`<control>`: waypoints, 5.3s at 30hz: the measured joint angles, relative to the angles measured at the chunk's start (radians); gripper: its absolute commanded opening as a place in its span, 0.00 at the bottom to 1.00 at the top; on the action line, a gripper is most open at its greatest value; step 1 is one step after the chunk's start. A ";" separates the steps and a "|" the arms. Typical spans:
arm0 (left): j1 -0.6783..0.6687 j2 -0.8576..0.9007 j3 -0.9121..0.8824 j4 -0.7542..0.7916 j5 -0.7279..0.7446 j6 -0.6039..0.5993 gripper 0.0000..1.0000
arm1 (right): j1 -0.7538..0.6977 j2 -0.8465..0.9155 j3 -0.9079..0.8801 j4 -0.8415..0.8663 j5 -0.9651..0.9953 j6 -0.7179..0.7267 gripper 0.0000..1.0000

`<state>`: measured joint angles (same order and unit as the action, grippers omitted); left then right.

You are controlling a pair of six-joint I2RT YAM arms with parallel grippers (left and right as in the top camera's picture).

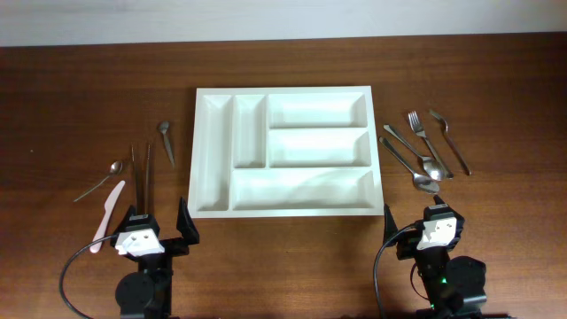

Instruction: Pack container

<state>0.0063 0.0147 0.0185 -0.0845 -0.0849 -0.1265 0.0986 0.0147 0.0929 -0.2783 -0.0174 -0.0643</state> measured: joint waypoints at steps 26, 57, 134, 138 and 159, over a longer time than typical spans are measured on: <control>0.000 0.000 0.000 0.000 0.000 0.000 0.99 | 0.000 0.000 0.000 0.000 0.000 0.000 0.99; 0.000 0.000 0.000 0.000 0.000 0.000 0.99 | 0.000 0.000 0.000 0.000 0.000 0.000 0.99; 0.000 0.000 0.000 0.000 0.000 0.000 0.99 | 0.000 0.264 0.660 -0.391 0.062 0.066 0.99; 0.000 0.000 0.000 0.000 0.000 0.000 0.99 | 0.000 0.385 0.769 -0.497 0.062 0.088 0.99; 0.000 0.000 0.000 0.000 0.000 0.000 0.99 | -0.072 1.140 1.413 -1.019 0.053 0.220 0.99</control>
<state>0.0063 0.0147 0.0185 -0.0845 -0.0849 -0.1265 0.0261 1.1549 1.5063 -1.2968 0.0360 0.1555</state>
